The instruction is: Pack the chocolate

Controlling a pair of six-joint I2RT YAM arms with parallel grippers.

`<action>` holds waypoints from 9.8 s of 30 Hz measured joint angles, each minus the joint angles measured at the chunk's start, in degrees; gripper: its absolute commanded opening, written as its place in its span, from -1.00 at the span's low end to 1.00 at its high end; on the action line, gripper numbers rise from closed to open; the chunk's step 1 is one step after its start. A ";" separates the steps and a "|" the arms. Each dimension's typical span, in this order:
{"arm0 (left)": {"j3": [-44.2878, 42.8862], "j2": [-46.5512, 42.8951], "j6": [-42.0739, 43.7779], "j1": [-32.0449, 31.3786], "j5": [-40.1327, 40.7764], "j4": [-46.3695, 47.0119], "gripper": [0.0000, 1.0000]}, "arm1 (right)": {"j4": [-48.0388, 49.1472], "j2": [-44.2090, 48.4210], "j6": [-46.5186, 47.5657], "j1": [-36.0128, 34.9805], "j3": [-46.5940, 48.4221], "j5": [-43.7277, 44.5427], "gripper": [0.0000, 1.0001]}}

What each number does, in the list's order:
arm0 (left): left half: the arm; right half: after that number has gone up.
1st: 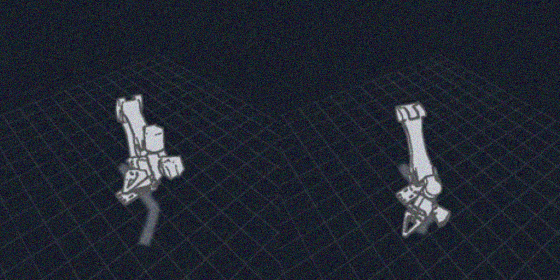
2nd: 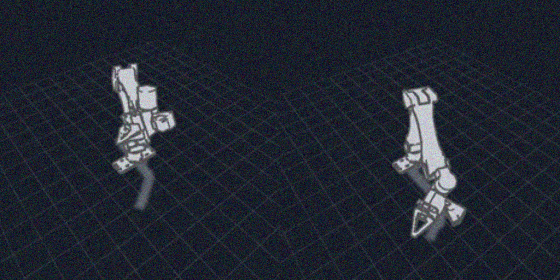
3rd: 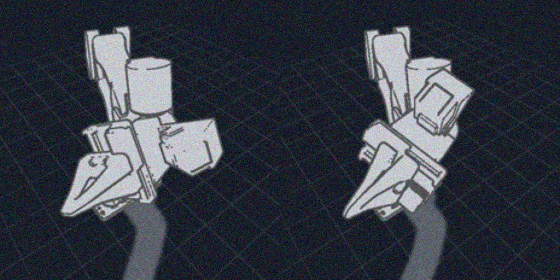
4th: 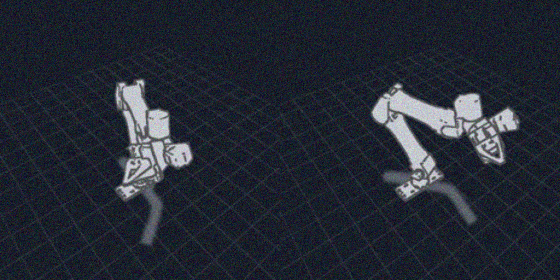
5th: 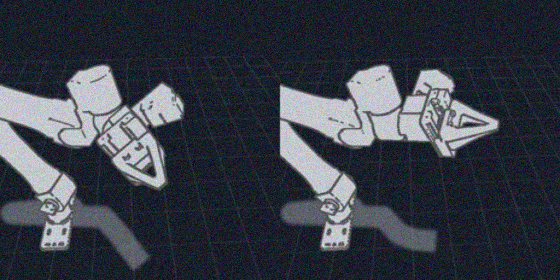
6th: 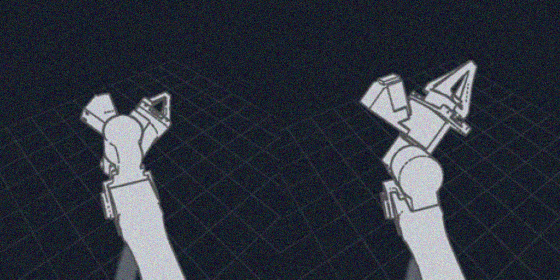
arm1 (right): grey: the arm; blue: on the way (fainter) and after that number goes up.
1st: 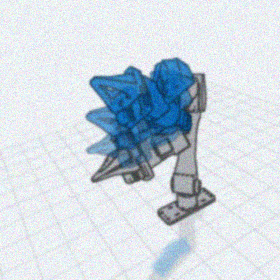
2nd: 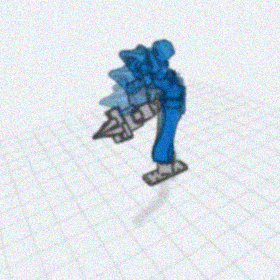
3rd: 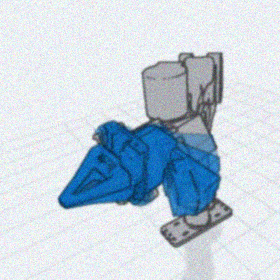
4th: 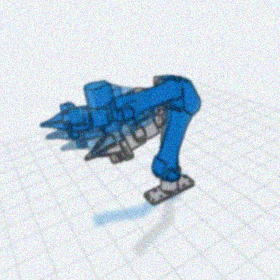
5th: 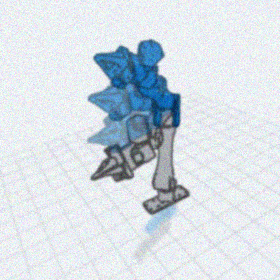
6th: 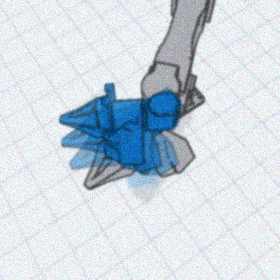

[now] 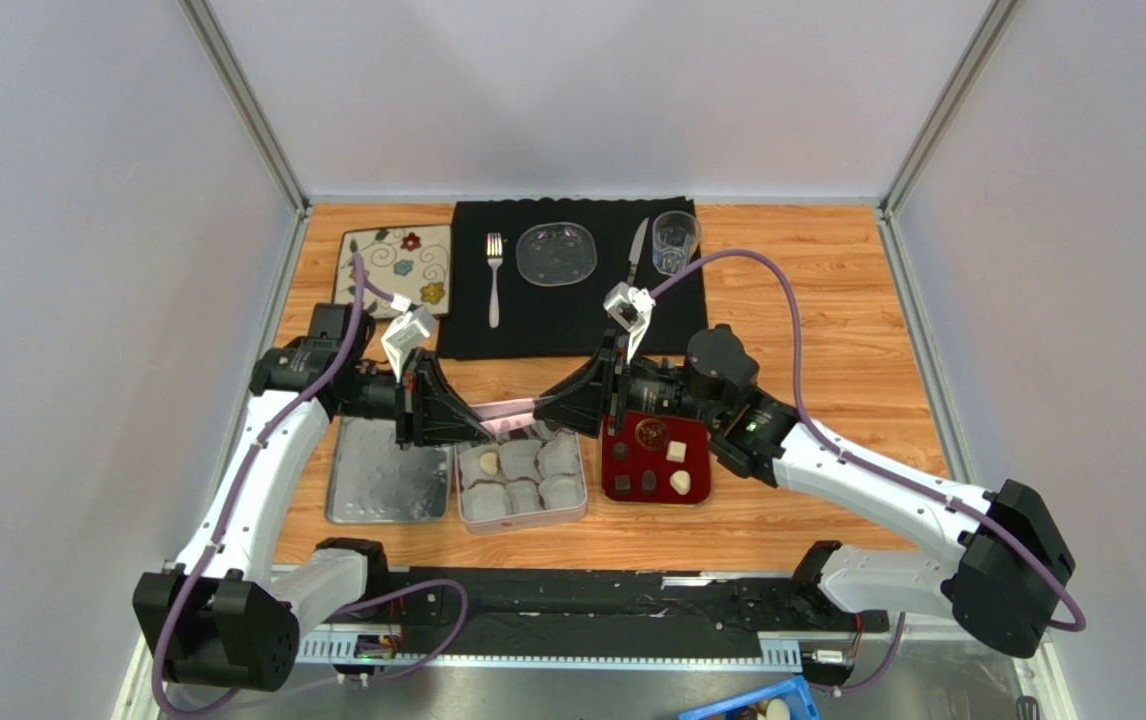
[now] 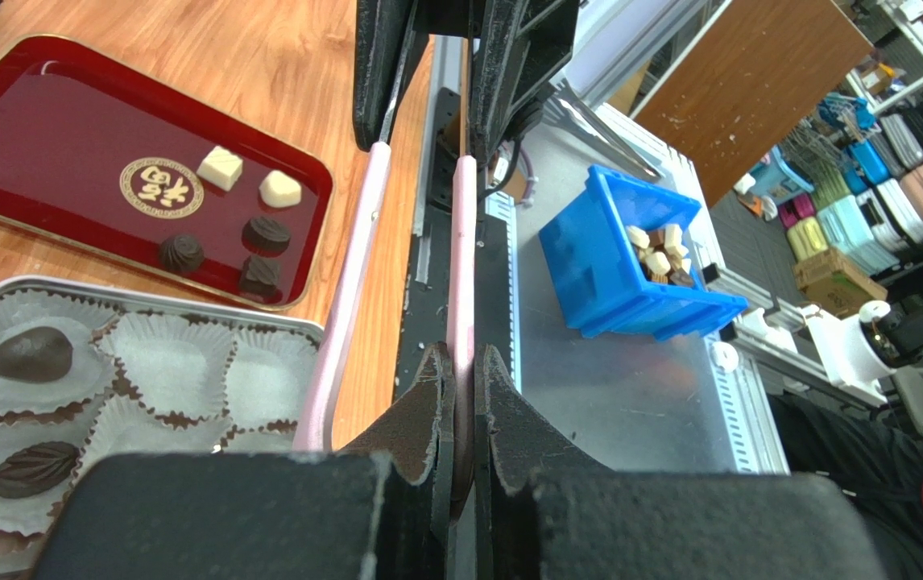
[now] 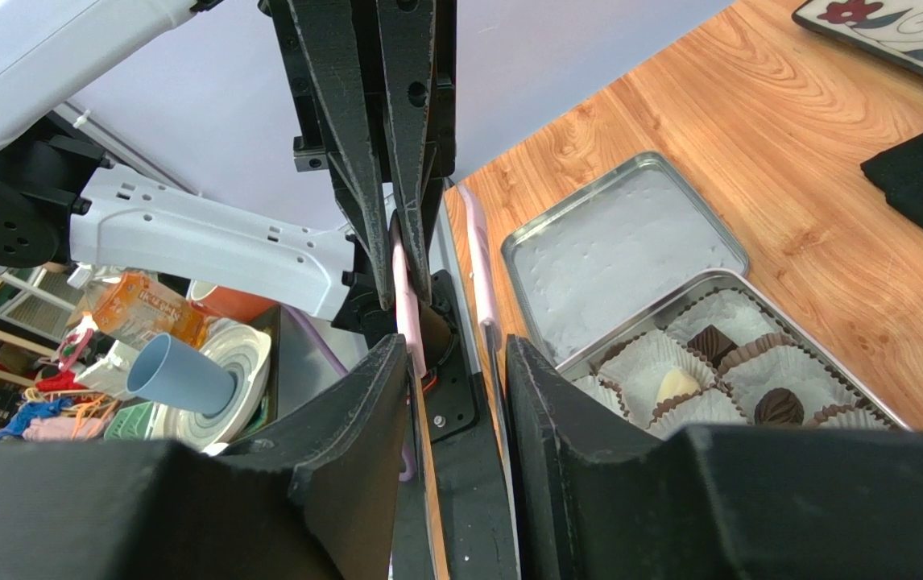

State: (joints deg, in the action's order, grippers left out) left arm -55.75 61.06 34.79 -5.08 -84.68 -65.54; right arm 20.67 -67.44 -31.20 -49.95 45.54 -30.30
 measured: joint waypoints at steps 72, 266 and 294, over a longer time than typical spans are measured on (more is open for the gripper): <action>1.66 3.04 -4.44 -0.55 -1.40 3.98 -0.08 | -29.44 10.86 5.62 -3.15 6.58 9.07 -0.90; 21.42 10.45 -20.37 1.29 53.77 41.09 0.18 | -57.20 -19.47 5.11 -10.73 29.94 33.29 -0.65; 20.65 3.15 -20.41 1.29 52.39 36.26 0.18 | -56.83 -19.61 4.68 -10.73 28.65 33.20 -0.35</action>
State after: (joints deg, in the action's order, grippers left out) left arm -35.09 64.20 14.37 -3.79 -32.29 -29.28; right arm -36.16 -87.05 -26.52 -60.69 74.19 2.90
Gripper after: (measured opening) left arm 0.592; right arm 0.323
